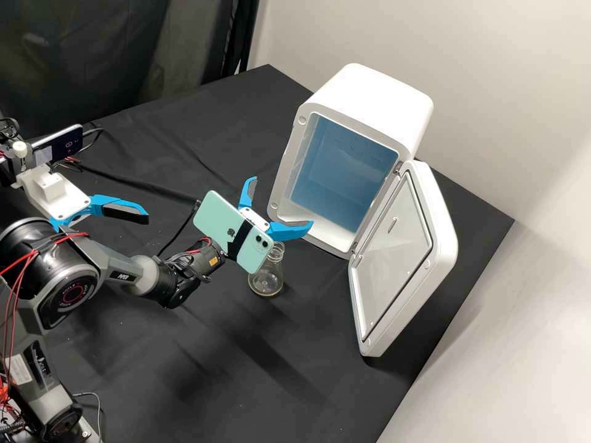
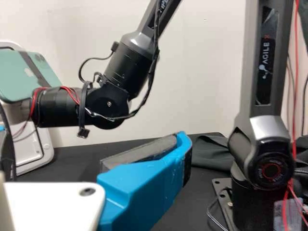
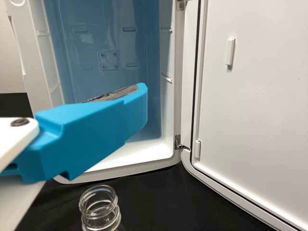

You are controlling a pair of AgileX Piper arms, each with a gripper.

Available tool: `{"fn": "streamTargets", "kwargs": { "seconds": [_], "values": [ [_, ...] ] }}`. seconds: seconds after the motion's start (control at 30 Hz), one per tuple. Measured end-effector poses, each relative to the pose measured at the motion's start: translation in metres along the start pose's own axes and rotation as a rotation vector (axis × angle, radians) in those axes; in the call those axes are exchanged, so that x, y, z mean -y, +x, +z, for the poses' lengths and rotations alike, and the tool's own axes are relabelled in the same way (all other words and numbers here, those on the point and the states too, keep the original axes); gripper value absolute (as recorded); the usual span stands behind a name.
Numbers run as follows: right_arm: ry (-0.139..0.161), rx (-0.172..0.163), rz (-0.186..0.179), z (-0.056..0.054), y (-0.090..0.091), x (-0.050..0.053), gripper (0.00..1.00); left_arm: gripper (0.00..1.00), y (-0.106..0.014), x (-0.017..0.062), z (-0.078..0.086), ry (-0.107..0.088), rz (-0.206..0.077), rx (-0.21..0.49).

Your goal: Place the flask in the incubator

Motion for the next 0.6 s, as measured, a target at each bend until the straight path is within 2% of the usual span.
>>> {"fn": "streamTargets", "kwargs": {
  "seconds": [0.1, 0.2, 0.23, 0.27, 0.33, 0.4, 0.5, 0.6],
  "values": [
    [0.000, 0.000, 0.000, 0.000, 0.000, 0.000, 1.00, 1.00, -0.007, 0.0088, -0.005, -0.040, 0.004, -0.009],
    [0.000, 0.000, 0.000, 0.000, 0.000, 0.000, 1.00, 1.00, -0.014, 0.0227, -0.008, -0.054, -0.015, -0.020],
    [0.000, 0.000, 0.000, 0.000, 0.000, 0.000, 1.00, 1.00, -0.018, 0.0295, -0.007, -0.058, -0.030, -0.016],
    [0.000, 0.000, 0.000, 0.000, 0.000, 0.000, 1.00, 1.00, -0.019, 0.0336, -0.005, -0.060, -0.041, -0.011],
    [0.000, 0.000, 0.000, 0.000, 0.000, 0.000, 1.00, 1.00, -0.025, 0.0460, 0.000, -0.061, -0.079, 0.010],
    [0.000, 0.000, 0.000, 0.000, 0.000, 0.000, 1.00, 1.00, -0.029, 0.0537, 0.006, -0.061, -0.108, 0.030],
    [0.000, 0.000, 0.000, 0.000, 0.000, 0.000, 1.00, 1.00, -0.034, 0.0605, 0.012, -0.060, -0.139, 0.051],
    [0.000, 0.000, 0.000, 0.000, 0.000, 0.000, 1.00, 1.00, -0.037, 0.0624, 0.014, -0.063, -0.144, 0.062]
  ]
}}
